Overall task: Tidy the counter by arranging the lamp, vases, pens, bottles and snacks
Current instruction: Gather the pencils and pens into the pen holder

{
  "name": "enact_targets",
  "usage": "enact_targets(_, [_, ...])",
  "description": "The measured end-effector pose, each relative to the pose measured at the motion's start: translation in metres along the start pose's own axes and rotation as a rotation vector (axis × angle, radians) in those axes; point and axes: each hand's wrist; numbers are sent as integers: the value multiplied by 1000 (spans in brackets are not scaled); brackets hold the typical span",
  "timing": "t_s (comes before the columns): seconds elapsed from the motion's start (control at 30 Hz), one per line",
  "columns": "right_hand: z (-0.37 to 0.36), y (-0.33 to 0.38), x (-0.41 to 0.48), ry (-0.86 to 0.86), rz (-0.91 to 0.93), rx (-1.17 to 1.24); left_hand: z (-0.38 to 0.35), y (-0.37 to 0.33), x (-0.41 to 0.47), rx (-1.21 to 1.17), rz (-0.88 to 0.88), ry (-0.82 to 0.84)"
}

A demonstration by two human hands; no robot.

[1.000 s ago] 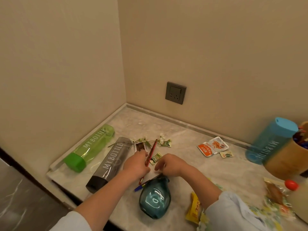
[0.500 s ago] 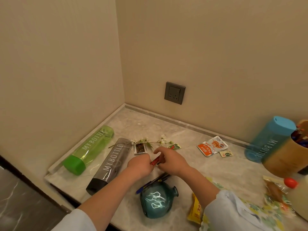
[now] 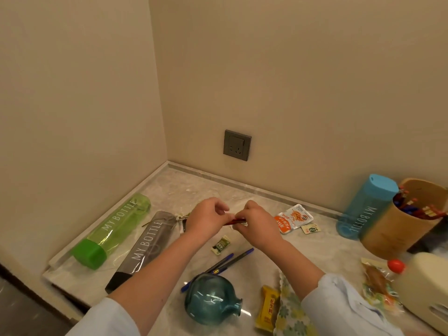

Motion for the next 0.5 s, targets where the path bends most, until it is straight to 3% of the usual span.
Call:
enact_targets(0.2, [41,-50,-13,-94,-195,209,-33,-57,8,-425,-116,-68])
enact_targets(0.5, [111,-133,-64,-207,-409,392,-129,-149,6,-567,-297,171])
Point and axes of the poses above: each hand's wrist, its own x-axis towards the middle knuckle, its own z-axis out of the back of the hand, y = z × x, and after that the axes turned 13 degrees about -x, right-handed
